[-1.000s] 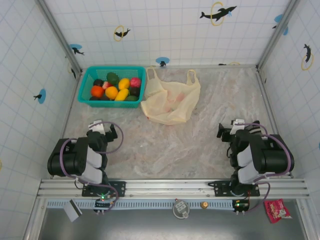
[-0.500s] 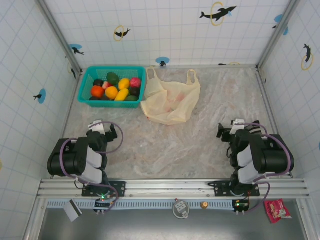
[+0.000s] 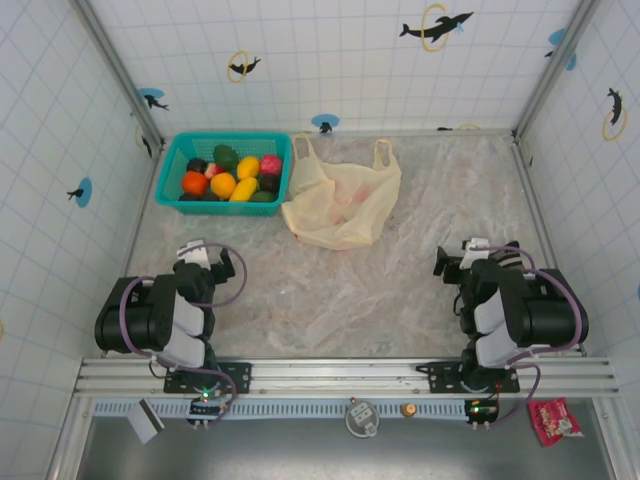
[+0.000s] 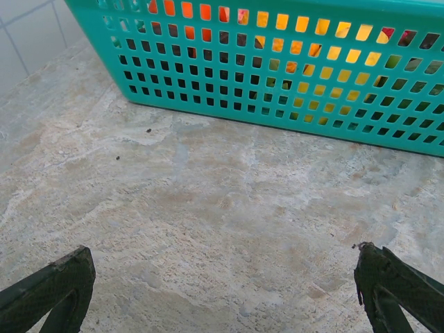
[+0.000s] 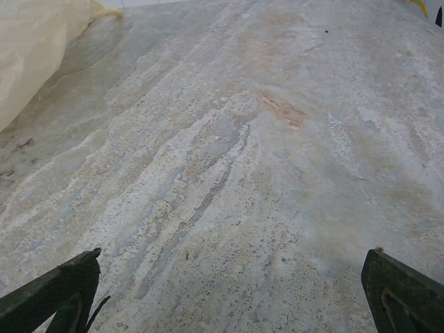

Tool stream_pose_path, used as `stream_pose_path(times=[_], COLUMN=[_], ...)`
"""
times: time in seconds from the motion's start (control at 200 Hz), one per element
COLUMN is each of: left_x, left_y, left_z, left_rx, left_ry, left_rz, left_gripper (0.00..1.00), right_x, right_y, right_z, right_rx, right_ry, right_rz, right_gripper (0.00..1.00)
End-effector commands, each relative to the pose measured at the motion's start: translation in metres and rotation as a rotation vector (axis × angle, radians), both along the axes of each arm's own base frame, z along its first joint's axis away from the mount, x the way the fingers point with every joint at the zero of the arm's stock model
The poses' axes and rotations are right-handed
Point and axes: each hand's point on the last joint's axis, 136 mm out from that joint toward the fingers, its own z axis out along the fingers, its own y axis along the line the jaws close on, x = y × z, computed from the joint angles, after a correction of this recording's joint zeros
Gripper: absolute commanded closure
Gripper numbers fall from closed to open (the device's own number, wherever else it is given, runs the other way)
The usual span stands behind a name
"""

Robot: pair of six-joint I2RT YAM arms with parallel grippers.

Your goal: Place the fake fruits into the plastic bag and tie a complex knot

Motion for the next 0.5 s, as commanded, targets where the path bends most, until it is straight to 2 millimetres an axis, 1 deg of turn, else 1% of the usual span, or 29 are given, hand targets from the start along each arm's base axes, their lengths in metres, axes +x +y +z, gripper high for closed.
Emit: stream_pose_path(times=[0.0,0.13,0.175,0.21,0.27,0.285,0.325,0.355,0.36,0.365,0.37,0.375,0.395,0.44,0.495], left_x=[0.002,0.002,0.004,0.006,0.013,0.014,0.018,0.019,0.019,0.019,0.020,0.020,0.020,0.022,0.021], left_y=[-0.002,-0.001,-0.002,-0.005,-0.009,-0.011,-0.017,-0.022,-0.023,-0.025,-0.026,-0.027,-0.034,-0.056,-0.084], left_z=[0.007,0.010,0.013,0.016,0.024,0.026,0.041,0.054,0.056,0.059,0.062,0.064,0.074,0.097,0.128], left_rx=[0.017,0.022,0.027,0.036,0.063,0.075,0.119,0.153,0.157,0.164,0.167,0.167,0.181,0.188,0.193], left_ry=[-0.028,-0.040,-0.041,-0.032,-0.017,-0.015,-0.049,-0.082,-0.088,-0.096,-0.105,-0.112,-0.142,-0.203,-0.274], left_rz=[-0.018,-0.011,-0.018,-0.031,-0.040,-0.045,-0.053,-0.051,-0.055,-0.056,-0.057,-0.058,-0.073,-0.136,-0.213], left_gripper=[0.02,0.03,0.02,0.02,0.02,0.02,0.03,0.02,0.02,0.02,0.02,0.02,0.02,0.02,0.02], right_x=[0.003,0.003,0.009,0.014,0.026,0.029,0.035,0.039,0.039,0.040,0.040,0.041,0.042,0.044,0.042], right_y=[-0.001,0.000,0.005,0.010,0.008,0.008,0.005,0.009,0.009,0.011,0.011,0.013,0.016,0.030,0.054], right_z=[0.007,0.008,0.015,0.016,0.025,0.031,0.048,0.063,0.063,0.068,0.068,0.073,0.081,0.107,0.139], right_rx=[-0.005,-0.003,-0.012,-0.031,-0.072,-0.071,-0.054,-0.028,-0.028,-0.016,-0.016,-0.005,0.010,0.051,0.079], right_ry=[-0.027,-0.034,-0.050,-0.024,0.026,0.024,-0.001,-0.026,-0.026,-0.036,-0.036,-0.045,-0.058,-0.112,-0.187], right_rz=[-0.005,0.001,0.027,0.049,0.004,-0.015,-0.074,-0.086,-0.086,-0.087,-0.087,-0.087,-0.087,-0.072,-0.013], right_gripper=[0.00,0.00,0.00,0.00,0.01,0.00,0.00,0.00,0.00,0.00,0.00,0.00,0.01,0.00,0.00])
